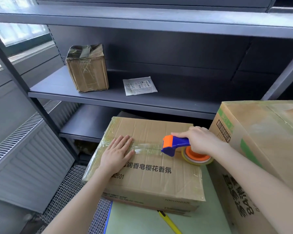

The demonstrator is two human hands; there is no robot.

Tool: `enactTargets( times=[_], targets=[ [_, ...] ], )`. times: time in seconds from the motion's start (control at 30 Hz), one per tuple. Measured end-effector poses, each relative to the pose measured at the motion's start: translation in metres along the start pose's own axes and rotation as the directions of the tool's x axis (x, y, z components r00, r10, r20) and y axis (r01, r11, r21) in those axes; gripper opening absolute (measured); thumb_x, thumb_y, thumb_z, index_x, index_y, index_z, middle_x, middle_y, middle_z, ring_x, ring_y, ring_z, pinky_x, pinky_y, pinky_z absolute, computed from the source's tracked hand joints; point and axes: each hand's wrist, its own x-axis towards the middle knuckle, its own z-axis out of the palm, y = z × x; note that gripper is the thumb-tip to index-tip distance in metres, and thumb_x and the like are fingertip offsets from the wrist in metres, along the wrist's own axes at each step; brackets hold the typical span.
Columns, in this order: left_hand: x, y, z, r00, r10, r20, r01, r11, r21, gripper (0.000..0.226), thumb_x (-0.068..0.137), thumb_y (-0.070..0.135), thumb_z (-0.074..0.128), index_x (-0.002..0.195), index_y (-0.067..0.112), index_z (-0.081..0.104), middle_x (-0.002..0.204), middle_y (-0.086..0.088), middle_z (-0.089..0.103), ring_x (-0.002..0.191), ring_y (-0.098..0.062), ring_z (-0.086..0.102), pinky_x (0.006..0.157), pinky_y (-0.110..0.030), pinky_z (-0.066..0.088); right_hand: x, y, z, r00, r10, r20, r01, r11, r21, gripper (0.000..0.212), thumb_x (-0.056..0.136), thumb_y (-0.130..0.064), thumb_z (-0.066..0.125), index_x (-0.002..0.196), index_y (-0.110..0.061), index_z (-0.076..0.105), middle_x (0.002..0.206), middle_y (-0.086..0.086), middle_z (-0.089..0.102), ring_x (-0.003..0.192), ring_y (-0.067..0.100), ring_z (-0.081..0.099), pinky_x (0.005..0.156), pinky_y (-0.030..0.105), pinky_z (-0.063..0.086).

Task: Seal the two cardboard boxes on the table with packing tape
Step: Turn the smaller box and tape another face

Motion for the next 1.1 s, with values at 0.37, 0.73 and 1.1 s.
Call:
enactTargets(
  times=[0.37,0.73,1.1],
  targets=[
    [-0.002,-0.007,-0.004,0.999,0.014,0.039,-0.012,0.998,-0.063,0.058,0.095,0.057,0.016,0.148,0.036,0.004,0.153,0.021,-0.001,0.139,0.002,-0.010,0.114,-0.022,-0.009,-0.009,0.006,-0.001,0.996,-0.071,-0.047,0.071,0.997,0.002,0.063,0.092,-0.016,0.037,0.137,-0.058,0.022,0.076,-0.010,0.029,0.084,0.018,0.036,0.069,0.029,0.023],
    [-0.007,-0.054,-0.008,0.997,0.056,0.045,-0.044,0.973,-0.228,0.063,0.087,0.061,0.022,0.146,0.038,0.016,0.148,0.024,0.008,0.139,0.004,0.001,0.113,-0.019,-0.003,0.008,-0.033,-0.010,0.974,-0.116,-0.195,0.116,0.993,-0.014,0.058,0.094,-0.016,0.032,0.137,-0.054,0.029,0.091,0.000,0.040,0.101,0.028,0.044,0.080,0.033,0.028],
    [0.006,-0.050,-0.016,0.988,0.117,0.096,-0.102,0.983,-0.153,0.056,0.096,0.051,0.030,0.147,0.034,0.014,0.153,0.018,0.009,0.141,-0.001,0.001,0.114,-0.023,-0.001,-0.004,-0.018,0.002,0.995,-0.094,-0.036,0.096,0.994,0.056,0.065,0.090,-0.016,0.035,0.135,-0.061,0.022,0.078,-0.009,0.031,0.081,0.017,0.034,0.058,0.024,0.020]
  ],
)
